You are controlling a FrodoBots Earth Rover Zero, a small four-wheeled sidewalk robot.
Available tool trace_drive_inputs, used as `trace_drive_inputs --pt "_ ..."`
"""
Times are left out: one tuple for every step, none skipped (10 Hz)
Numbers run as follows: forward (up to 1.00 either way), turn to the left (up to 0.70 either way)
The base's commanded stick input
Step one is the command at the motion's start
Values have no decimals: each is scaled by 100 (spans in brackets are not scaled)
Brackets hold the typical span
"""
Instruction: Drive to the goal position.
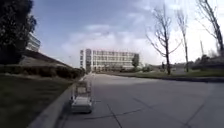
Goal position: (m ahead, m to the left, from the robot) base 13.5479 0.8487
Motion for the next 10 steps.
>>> trace_drive_inputs --pt "0 -70" --pt "0 -70" --pt "0 -70" --pt "0 -70" --pt "0 -70" --pt "0 -70" --pt "0 -70" --pt "0 -70" --pt "53 -39" --pt "70 -15"
